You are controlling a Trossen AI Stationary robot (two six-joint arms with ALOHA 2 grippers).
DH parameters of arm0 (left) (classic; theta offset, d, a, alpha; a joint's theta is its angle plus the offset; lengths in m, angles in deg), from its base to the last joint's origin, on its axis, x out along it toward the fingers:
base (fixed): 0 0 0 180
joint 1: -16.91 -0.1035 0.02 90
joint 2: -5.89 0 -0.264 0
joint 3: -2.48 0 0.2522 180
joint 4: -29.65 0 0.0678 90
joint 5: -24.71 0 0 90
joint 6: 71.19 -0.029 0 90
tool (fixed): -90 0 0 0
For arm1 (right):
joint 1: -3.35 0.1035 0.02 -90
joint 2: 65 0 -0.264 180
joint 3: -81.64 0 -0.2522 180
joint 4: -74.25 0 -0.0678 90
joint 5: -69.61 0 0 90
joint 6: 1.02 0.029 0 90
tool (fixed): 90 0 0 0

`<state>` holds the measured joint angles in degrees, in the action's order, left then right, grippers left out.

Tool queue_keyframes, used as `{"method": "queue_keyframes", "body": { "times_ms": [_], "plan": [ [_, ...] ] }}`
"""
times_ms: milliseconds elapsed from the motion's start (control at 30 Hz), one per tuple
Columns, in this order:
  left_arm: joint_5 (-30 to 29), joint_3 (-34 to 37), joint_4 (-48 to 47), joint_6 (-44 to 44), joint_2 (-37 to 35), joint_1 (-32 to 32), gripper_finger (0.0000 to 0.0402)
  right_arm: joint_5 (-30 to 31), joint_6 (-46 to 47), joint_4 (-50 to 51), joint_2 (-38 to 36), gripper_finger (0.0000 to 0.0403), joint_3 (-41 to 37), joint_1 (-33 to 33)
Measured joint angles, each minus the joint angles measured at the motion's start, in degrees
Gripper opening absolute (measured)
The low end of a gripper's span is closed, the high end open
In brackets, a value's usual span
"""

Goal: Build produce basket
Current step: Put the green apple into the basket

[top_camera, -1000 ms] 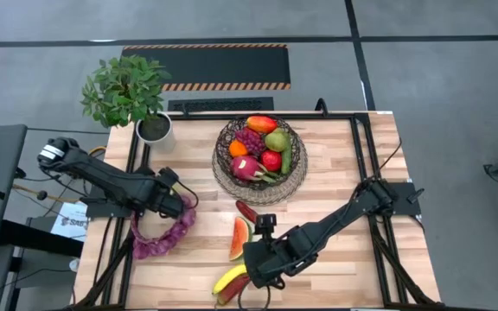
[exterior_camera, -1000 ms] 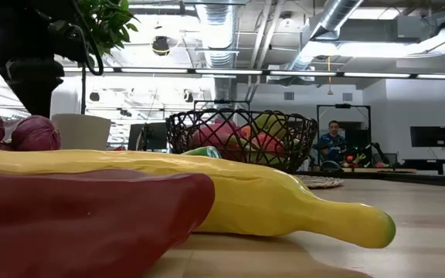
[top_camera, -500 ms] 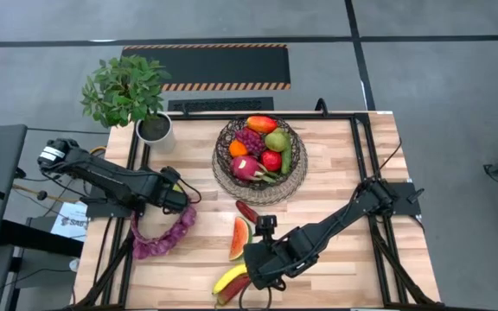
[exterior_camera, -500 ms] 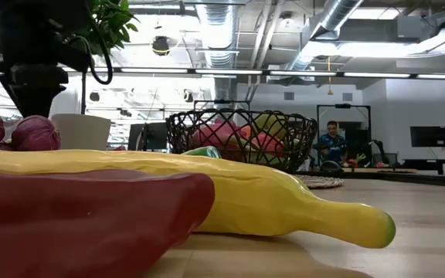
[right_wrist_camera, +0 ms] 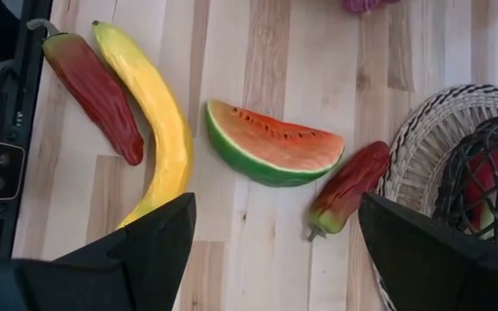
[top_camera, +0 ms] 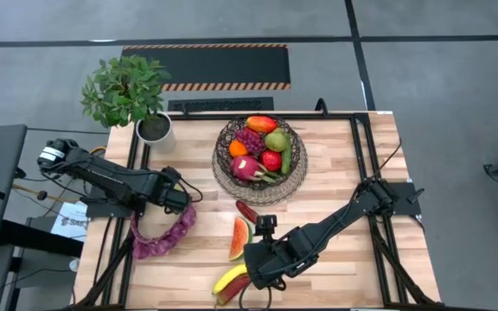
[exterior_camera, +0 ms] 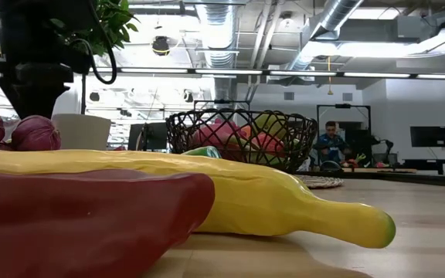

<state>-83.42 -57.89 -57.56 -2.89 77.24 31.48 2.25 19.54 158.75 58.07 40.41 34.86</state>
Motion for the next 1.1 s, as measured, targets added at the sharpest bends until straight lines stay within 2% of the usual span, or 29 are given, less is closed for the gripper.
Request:
{"method": "queue_keyframes", "body": {
  "times_ms": [133, 300, 667, 1100],
  "plan": [
    [0.52, 0.95, 0.77, 1.05, 0.00, 0.00, 0.0368, 0.00, 0.00, 0.01, 0.00, 0.0342, 0.00, 0.04],
    [5.32, 6.70, 5.84, 0.82, 0.04, 0.00, 0.0368, 0.00, -0.04, 0.02, 0.00, 0.0342, 0.02, 0.39],
    [2.38, 8.57, 10.46, -1.62, 0.02, 0.02, 0.0366, -0.02, -0.02, -0.82, 0.00, 0.0342, 0.02, 0.39],
    [2.86, 8.99, 10.82, -1.60, -0.07, 0.02, 0.0311, -0.09, 1.43, -1.40, 0.00, 0.0342, 0.02, 0.39]
  ]
}}
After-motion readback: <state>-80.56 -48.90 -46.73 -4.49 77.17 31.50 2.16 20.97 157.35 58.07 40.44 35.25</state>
